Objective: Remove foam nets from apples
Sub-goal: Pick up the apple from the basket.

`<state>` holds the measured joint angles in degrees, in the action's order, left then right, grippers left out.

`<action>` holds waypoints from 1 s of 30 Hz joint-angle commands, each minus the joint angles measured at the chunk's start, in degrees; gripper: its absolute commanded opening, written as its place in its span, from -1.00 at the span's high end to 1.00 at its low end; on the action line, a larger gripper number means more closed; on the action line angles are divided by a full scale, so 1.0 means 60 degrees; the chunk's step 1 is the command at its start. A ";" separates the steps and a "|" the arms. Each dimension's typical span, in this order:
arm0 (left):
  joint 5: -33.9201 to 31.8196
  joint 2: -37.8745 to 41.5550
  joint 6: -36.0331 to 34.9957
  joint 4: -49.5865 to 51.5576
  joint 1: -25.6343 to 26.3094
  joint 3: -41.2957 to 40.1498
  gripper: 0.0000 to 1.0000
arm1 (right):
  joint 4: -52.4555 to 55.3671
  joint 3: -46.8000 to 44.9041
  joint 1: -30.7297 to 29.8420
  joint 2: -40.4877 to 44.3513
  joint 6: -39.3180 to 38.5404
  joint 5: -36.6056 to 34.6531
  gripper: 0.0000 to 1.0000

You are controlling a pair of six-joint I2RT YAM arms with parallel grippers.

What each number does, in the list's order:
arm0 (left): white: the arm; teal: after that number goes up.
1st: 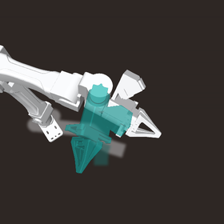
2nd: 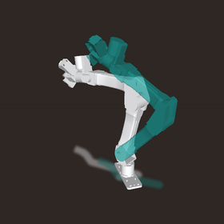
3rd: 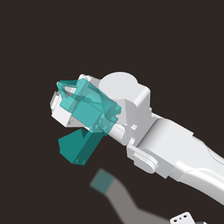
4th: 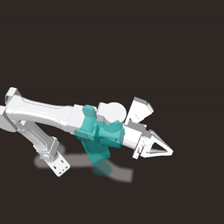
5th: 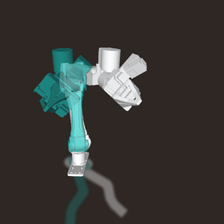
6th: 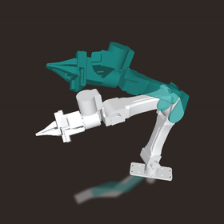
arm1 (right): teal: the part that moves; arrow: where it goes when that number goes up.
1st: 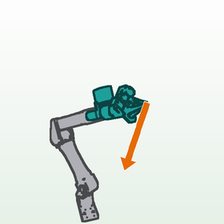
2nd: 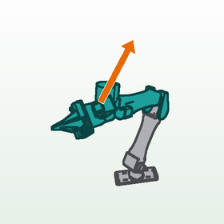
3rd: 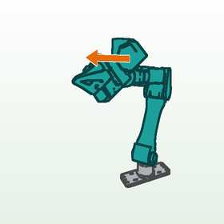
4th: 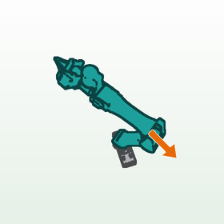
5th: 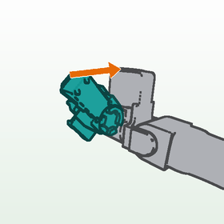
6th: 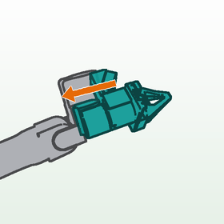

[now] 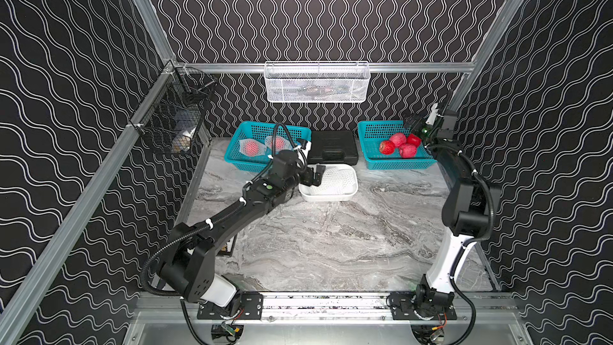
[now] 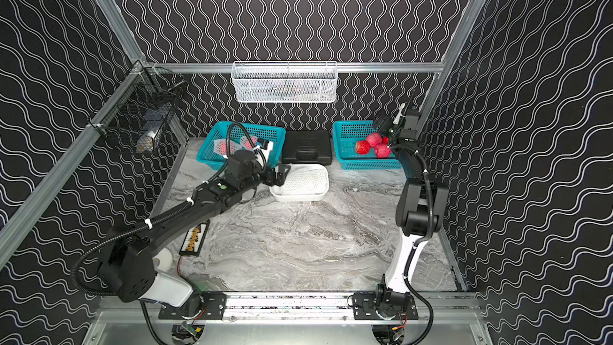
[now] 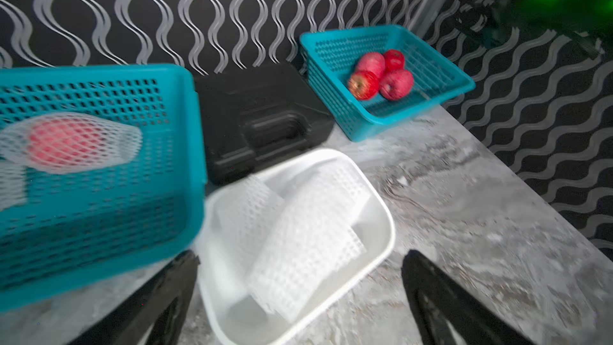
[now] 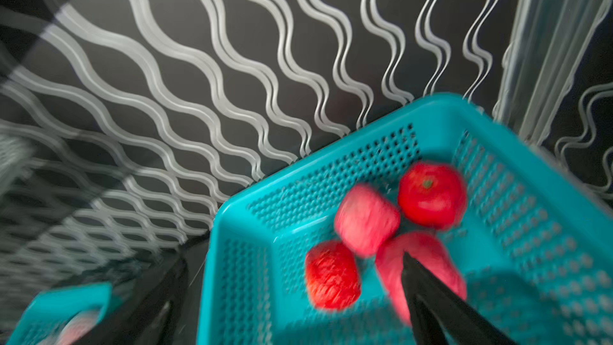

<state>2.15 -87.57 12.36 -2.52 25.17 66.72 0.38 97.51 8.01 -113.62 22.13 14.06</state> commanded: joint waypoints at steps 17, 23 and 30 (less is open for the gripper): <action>0.0550 -0.3937 0.0174 0.3863 -0.3153 0.4863 -0.99 | -0.5374 -0.9617 -0.5293 0.6396 -0.0388 -0.0674 -1.00; 0.0788 -0.4727 0.1605 0.2546 -0.3521 0.4788 -0.99 | -0.7599 -1.1669 -0.6480 0.6666 -0.1205 -0.1097 -1.00; 0.0486 -0.6357 0.2578 0.2324 -0.3565 0.6212 -0.99 | -1.0520 -1.2802 -0.7919 0.5519 -0.2751 -0.2310 -1.00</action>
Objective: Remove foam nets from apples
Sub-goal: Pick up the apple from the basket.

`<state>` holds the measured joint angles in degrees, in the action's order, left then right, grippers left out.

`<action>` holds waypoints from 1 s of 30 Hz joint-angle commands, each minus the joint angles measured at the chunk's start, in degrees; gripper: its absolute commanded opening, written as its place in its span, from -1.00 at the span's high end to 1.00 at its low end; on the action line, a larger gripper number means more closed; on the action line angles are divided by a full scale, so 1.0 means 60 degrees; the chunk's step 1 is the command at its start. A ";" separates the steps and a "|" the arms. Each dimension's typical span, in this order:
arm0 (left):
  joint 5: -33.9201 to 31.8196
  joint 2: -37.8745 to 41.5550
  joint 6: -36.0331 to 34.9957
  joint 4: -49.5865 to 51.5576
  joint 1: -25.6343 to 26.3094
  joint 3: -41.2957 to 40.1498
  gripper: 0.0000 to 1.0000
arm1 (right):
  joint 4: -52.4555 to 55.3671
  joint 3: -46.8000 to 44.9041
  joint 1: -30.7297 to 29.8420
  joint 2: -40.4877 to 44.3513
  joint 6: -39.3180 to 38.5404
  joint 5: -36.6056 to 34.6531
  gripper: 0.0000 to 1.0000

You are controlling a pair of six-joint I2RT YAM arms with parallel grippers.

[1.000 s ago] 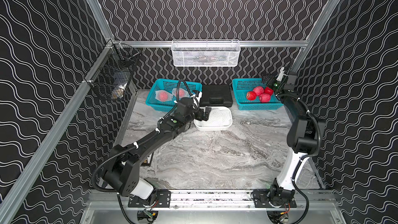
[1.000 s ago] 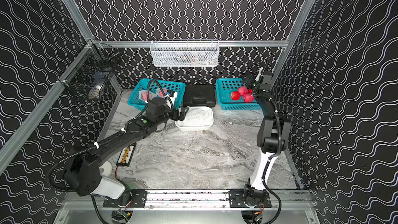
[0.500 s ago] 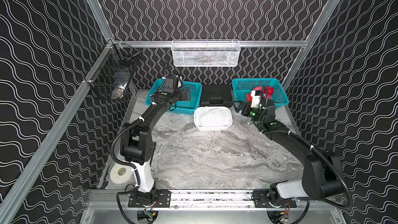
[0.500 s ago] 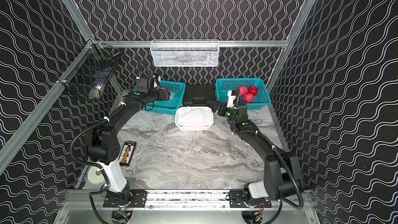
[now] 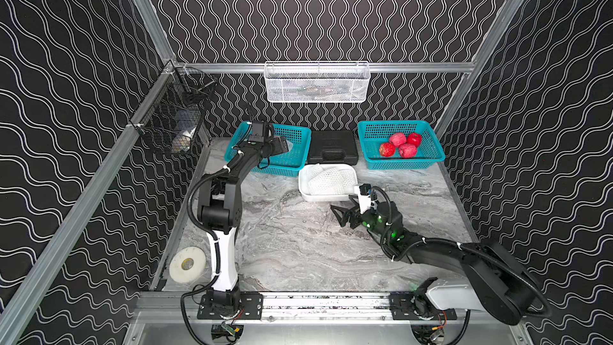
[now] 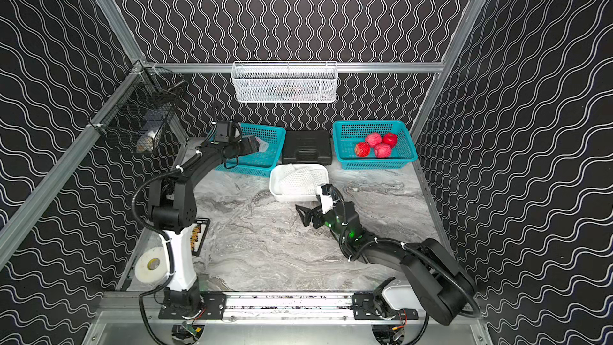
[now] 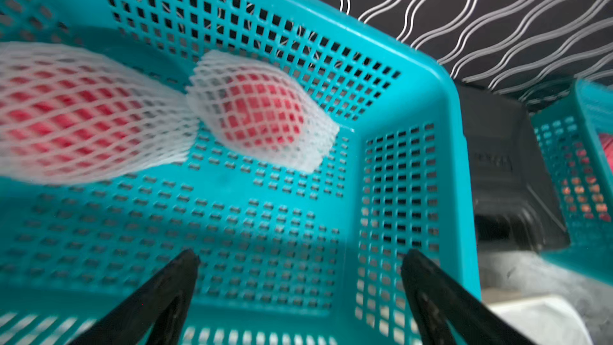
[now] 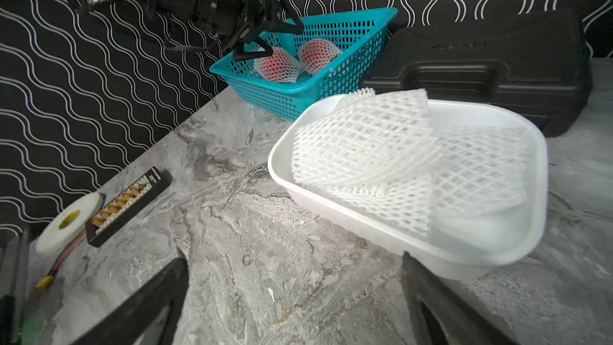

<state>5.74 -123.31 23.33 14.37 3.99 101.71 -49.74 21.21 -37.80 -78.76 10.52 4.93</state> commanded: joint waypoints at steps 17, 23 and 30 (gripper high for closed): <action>-0.0185 -0.3096 0.2266 -0.0824 -0.0137 0.2750 -0.99 | -0.2449 -0.0239 -0.0778 -0.0145 -0.1007 -0.1435 -1.00; -0.0103 -0.3350 0.2835 -0.2084 -0.0137 0.2409 -0.99 | -0.2216 -0.0168 -0.0782 -0.0047 -0.0977 -0.1333 -1.00; -0.0019 -0.3402 0.3307 -0.3204 -0.0125 0.1951 -0.99 | -0.1957 -0.0064 -0.0775 0.0018 -0.0934 -0.1241 -1.00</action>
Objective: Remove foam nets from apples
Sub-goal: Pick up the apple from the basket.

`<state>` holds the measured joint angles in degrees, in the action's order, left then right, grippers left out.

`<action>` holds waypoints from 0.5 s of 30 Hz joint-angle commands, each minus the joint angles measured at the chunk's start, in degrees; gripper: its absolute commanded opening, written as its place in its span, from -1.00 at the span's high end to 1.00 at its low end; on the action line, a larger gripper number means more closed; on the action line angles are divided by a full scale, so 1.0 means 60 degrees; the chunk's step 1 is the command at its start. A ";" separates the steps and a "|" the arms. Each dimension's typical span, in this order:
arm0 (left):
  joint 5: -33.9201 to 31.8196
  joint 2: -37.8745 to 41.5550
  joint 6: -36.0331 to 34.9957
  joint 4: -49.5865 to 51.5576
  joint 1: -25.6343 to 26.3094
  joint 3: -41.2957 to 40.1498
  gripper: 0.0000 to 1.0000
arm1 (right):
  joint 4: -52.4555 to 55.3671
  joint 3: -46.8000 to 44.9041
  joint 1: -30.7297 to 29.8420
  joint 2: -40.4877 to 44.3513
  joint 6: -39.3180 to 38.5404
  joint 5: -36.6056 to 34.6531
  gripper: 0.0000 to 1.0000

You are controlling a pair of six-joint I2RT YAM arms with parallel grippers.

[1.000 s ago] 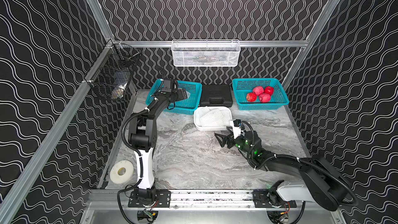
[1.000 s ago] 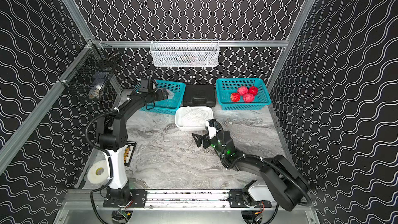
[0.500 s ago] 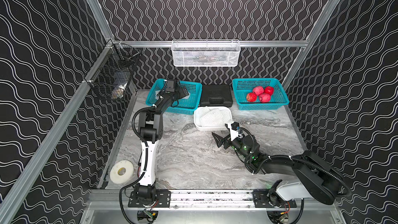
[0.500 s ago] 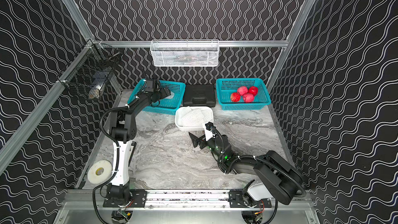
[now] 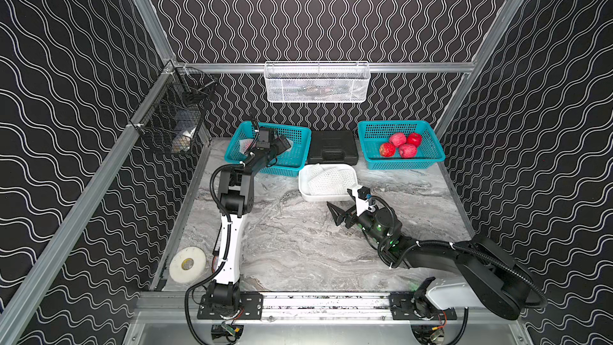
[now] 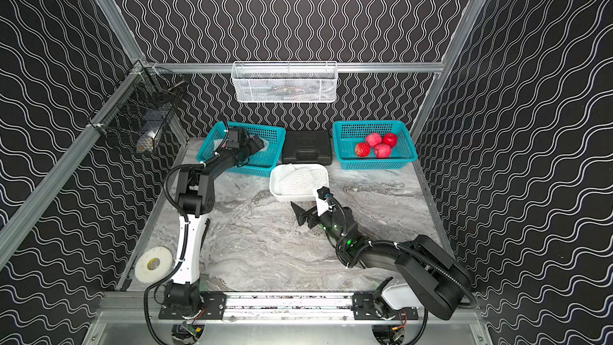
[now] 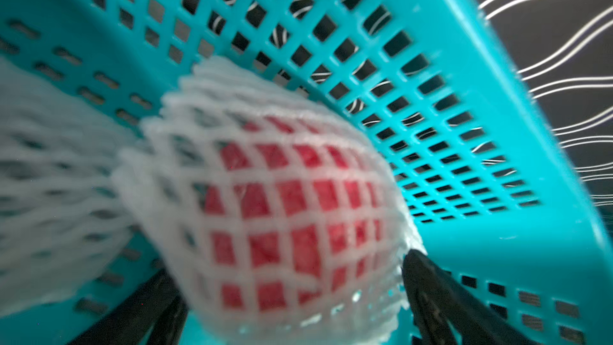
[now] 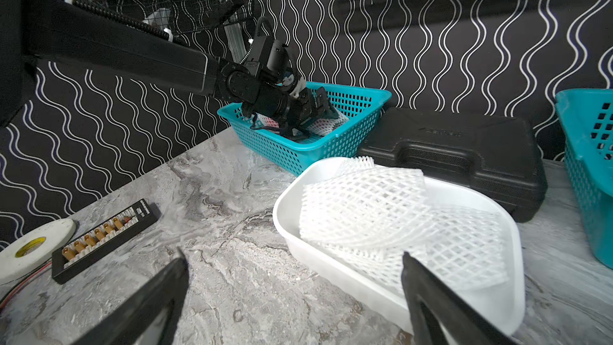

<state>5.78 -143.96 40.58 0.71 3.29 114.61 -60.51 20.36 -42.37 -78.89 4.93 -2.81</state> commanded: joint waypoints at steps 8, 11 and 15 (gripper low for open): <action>0.0260 0.0284 0.0928 -0.2007 -0.0021 -0.0799 -0.99 | -0.0063 0.0199 -0.0021 -0.0185 0.0043 0.0075 -1.00; 0.0276 0.0606 0.1203 -0.2603 -0.0021 -0.1361 -0.99 | 0.0024 0.0240 -0.0016 -0.0211 0.0014 0.0016 -1.00; 0.0093 0.1155 0.1336 -0.2996 -0.0021 -0.2141 -0.99 | -0.0057 0.0249 -0.0013 -0.0278 -0.0014 -0.0066 -1.00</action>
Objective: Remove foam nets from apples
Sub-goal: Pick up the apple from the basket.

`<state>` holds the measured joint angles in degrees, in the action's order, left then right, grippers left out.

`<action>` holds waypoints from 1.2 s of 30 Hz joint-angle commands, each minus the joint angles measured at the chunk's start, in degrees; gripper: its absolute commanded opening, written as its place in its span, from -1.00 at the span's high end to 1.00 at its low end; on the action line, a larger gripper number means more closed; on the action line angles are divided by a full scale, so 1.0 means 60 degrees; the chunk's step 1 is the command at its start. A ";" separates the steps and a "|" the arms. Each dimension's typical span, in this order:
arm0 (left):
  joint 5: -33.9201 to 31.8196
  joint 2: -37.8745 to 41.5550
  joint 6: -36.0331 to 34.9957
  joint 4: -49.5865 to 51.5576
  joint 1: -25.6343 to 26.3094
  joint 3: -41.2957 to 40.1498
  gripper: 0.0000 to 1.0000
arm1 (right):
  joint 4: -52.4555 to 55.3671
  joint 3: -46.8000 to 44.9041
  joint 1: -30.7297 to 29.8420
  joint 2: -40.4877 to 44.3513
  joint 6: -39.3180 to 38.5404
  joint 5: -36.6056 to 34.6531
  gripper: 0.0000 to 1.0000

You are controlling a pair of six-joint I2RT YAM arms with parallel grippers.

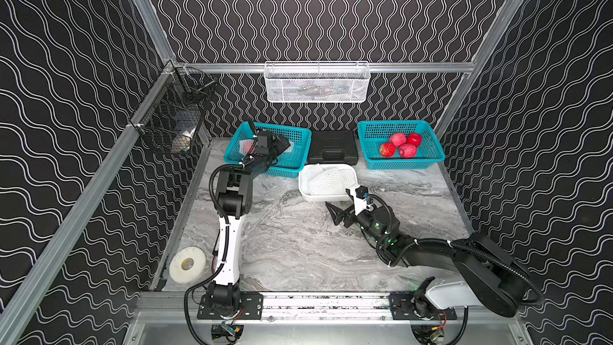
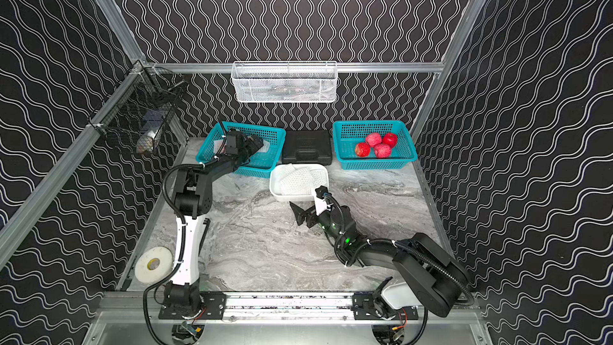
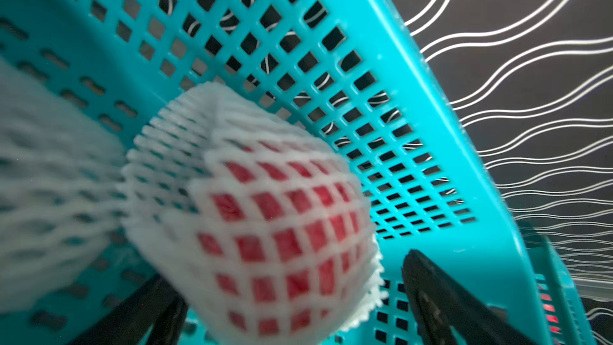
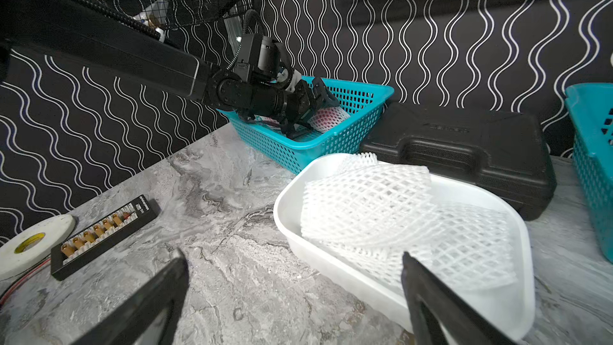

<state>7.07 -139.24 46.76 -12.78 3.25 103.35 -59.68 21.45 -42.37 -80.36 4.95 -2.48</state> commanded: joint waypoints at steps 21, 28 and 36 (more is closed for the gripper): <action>0.0036 -0.0762 -0.0809 0.1006 0.0132 0.1232 -0.99 | 0.0024 0.0103 -0.0014 0.0120 0.0010 -0.0057 -1.00; 0.0068 -0.1048 -0.1098 0.1102 0.0176 0.1533 -0.92 | 0.0133 0.0130 -0.0014 0.0180 0.0003 -0.0115 -1.00; 0.0017 -0.1126 -0.1314 0.1236 0.0185 0.1654 -0.80 | 0.0177 0.0180 -0.0014 0.0140 0.0068 -0.0080 -1.00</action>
<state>7.22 -146.08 40.16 -6.96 4.36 113.84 -57.28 22.13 -42.37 -79.64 5.32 -2.52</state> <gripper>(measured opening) 0.903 0.999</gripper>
